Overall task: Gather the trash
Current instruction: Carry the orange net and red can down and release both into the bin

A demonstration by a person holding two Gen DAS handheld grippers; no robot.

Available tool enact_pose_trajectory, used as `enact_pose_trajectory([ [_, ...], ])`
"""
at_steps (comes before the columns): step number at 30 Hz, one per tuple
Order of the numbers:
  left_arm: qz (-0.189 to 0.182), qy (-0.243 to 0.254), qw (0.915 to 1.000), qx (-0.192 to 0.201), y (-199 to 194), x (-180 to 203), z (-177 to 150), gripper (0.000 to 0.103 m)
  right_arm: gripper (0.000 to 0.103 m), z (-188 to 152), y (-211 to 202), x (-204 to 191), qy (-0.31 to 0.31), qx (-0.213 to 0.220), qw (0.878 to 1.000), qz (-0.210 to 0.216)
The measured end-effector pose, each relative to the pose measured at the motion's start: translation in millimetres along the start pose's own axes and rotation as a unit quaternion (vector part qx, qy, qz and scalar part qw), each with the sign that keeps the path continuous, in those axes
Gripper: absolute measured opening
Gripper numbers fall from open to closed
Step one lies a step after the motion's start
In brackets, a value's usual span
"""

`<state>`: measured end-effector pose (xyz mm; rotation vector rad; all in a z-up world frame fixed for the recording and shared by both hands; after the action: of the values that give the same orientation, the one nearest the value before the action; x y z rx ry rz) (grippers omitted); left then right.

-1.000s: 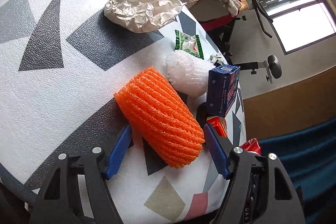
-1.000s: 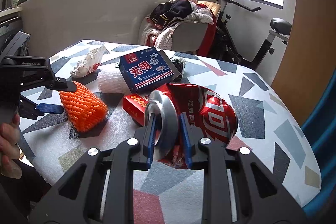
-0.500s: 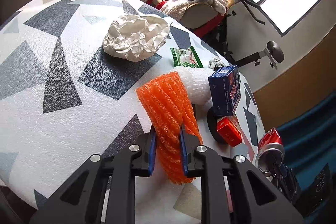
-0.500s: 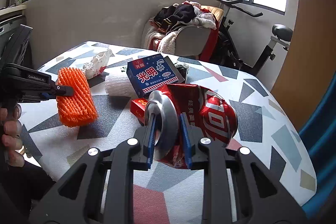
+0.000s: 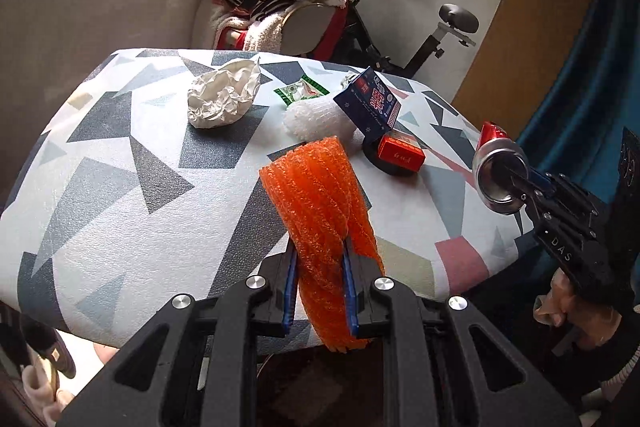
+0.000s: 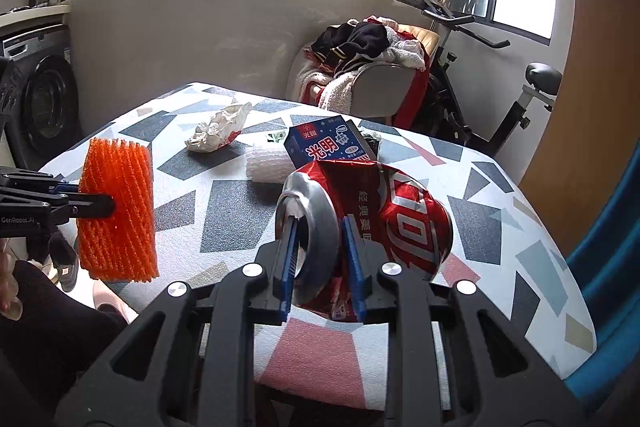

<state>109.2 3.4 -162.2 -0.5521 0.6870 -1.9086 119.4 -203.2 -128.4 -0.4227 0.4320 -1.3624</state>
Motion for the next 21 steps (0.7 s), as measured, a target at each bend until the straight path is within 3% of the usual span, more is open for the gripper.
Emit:
enact_pose_trajectory([
  [15,-0.024,0.087,0.9956,-0.027,-23.5,47.1,-70.8,0.019,0.025,-32.7,-30.1,-11.8,0.016,-0.013,1.0,0.008],
  [21,-0.03,0.109,0.9931,-0.033,-24.5,59.9,-82.4,0.019,0.025,-47.6,-35.0,-12.6,0.025,-0.022,0.999,0.011],
])
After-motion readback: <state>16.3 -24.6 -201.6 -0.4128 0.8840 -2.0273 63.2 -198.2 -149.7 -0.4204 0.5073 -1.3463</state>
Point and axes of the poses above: each gripper's, at about its wrist camera, not at the fingertips, and y roughly the way its jaws point, x to its right, z to its top, the point moved 6 cm from there along y, roughly the way its jaws point, and after that the axes turned 12 degrees about y, right-handed, at the moved point
